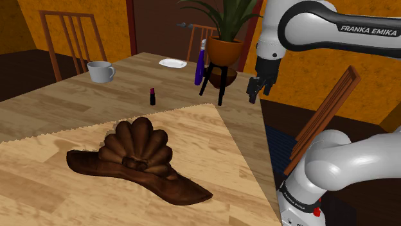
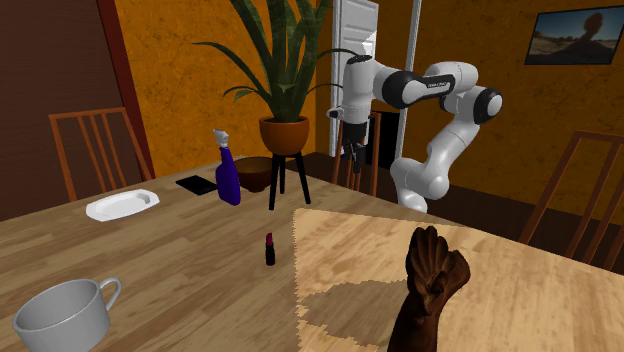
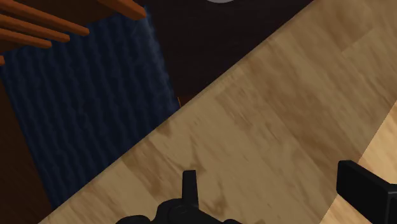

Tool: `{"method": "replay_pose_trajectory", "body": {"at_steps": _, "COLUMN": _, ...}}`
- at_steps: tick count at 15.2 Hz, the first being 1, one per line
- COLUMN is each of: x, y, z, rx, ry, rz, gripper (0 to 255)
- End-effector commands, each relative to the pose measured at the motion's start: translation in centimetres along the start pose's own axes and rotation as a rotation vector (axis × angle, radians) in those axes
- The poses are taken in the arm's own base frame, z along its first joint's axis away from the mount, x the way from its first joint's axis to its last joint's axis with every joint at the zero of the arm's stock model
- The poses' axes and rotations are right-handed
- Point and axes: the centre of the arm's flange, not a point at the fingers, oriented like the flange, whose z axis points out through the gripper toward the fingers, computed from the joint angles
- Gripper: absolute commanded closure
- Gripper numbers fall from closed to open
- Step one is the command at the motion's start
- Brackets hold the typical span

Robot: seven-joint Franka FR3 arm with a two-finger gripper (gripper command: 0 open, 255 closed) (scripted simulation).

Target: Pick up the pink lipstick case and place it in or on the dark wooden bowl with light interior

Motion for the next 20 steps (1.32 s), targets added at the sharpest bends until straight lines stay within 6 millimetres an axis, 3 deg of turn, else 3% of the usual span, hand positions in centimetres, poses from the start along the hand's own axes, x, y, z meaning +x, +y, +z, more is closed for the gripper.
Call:
{"method": "replay_pose_trajectory", "body": {"at_steps": 1, "x": 0.0, "y": 0.0, "z": 0.0, "rx": 0.000, "ry": 0.000, "rz": 0.000, "gripper": 0}}
{"method": "replay_pose_trajectory", "body": {"at_steps": 10, "x": 3.5, "y": -10.5, "z": 1.8, "rx": -0.002, "ry": 0.136, "rz": 0.169, "gripper": 0}}
{"method": "replay_pose_trajectory", "body": {"at_steps": 20, "x": 9.7, "y": -21.3, "z": 3.1, "rx": -0.004, "ry": 0.287, "rz": 0.356, "gripper": 0}}
